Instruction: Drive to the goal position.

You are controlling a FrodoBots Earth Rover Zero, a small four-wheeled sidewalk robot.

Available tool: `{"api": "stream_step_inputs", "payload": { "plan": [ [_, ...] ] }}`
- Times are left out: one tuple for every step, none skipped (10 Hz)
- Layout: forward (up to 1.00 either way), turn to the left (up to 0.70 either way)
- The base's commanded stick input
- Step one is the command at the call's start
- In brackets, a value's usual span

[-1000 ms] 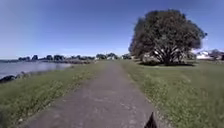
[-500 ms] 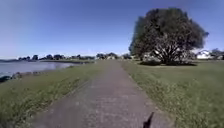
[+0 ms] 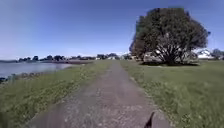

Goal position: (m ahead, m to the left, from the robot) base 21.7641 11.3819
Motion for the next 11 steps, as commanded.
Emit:
{"api": "stream_step_inputs", "payload": {
  "plan": [
    [0.7,0.0],
    [0.7,0.0],
    [0.7,0.0],
    [0.7,0.0],
    [0.7,0.0],
    [0.7,0.0],
    [0.7,0.0],
    [0.7,0.0],
    [0.7,0.0],
    [0.7,0.0],
    [0.7,0.0]
  ]
}}
